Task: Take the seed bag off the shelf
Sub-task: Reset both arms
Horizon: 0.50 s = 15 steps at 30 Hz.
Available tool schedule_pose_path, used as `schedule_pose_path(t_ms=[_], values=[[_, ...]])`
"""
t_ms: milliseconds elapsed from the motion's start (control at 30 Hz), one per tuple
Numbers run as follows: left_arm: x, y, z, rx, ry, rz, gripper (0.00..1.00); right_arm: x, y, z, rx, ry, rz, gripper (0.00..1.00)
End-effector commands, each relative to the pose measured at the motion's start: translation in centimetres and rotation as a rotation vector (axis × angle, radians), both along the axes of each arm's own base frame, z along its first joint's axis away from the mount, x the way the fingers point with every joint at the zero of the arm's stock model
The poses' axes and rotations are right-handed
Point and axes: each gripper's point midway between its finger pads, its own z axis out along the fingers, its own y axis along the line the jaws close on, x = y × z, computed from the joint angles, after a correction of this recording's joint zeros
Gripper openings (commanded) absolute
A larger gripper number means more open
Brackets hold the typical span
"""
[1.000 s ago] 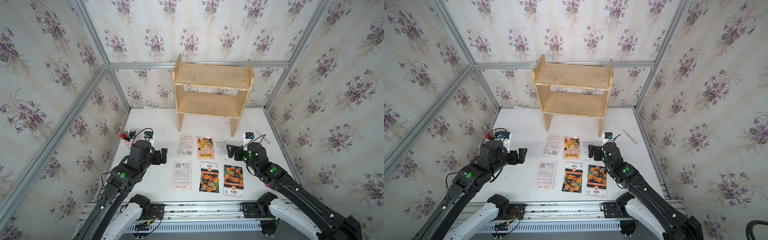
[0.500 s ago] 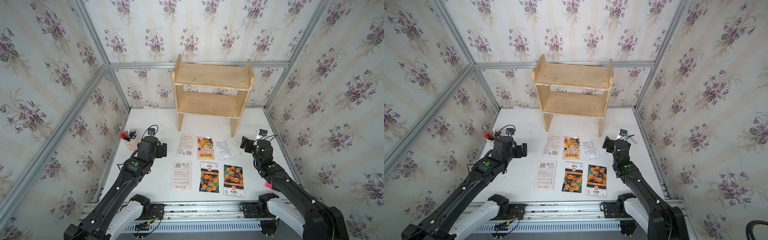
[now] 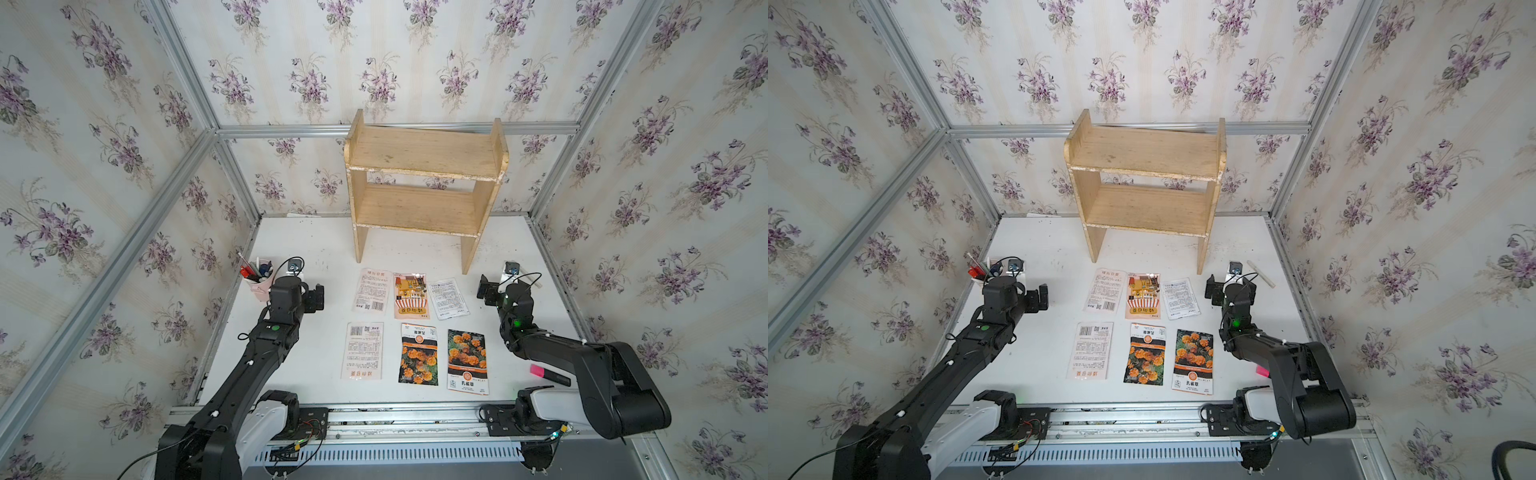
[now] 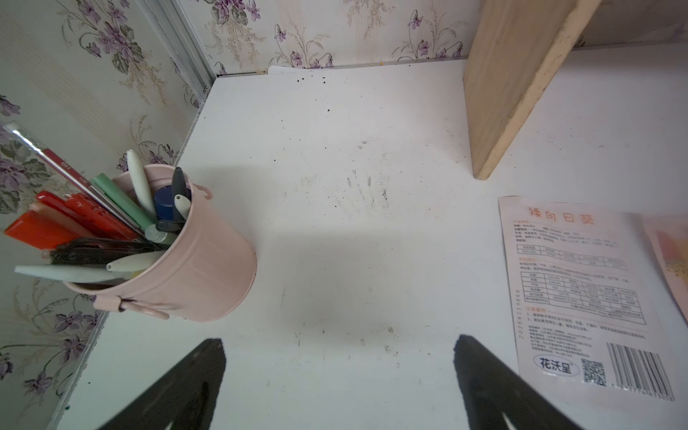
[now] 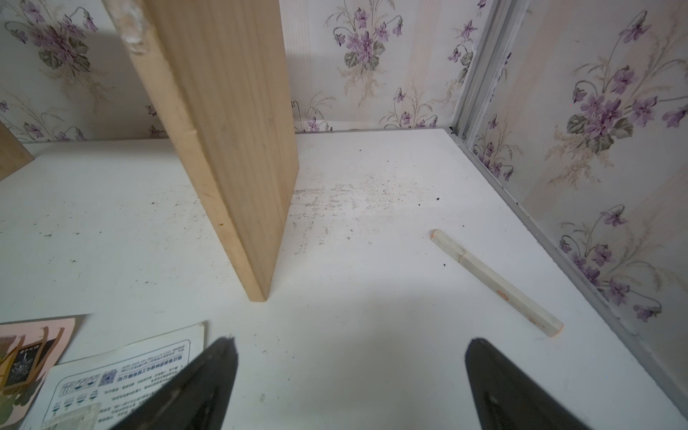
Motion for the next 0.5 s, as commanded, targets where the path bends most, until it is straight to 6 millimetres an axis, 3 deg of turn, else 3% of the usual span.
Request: schedule_pose_path(t_ms=[0, 300, 333, 433, 467], values=[[1.7, -0.2, 1.5, -0.014, -0.099, -0.043, 1.00, 0.8, -0.2, 2.5, -0.030, -0.127, 0.001, 1.00], [3.5, 1.9, 0.0, -0.036, -0.148, -0.026, 1.00, 1.1, -0.3, 1.6, -0.002, -0.143, 0.033, 1.00], [3.7, 2.1, -0.1, -0.041, -0.154, -0.026, 1.00, 1.0, -0.5, 1.7, 0.003, -0.149, 0.021, 0.96], [4.3, 1.8, -0.3, -0.065, -0.179, -0.052, 1.00, 1.1, -1.1, 1.5, 0.030, -0.148, 0.009, 0.69], [4.5, 1.8, -0.4, -0.061, -0.184, -0.062, 1.00, 1.1, -1.3, 1.5, 0.037, -0.148, 0.001, 0.67]])
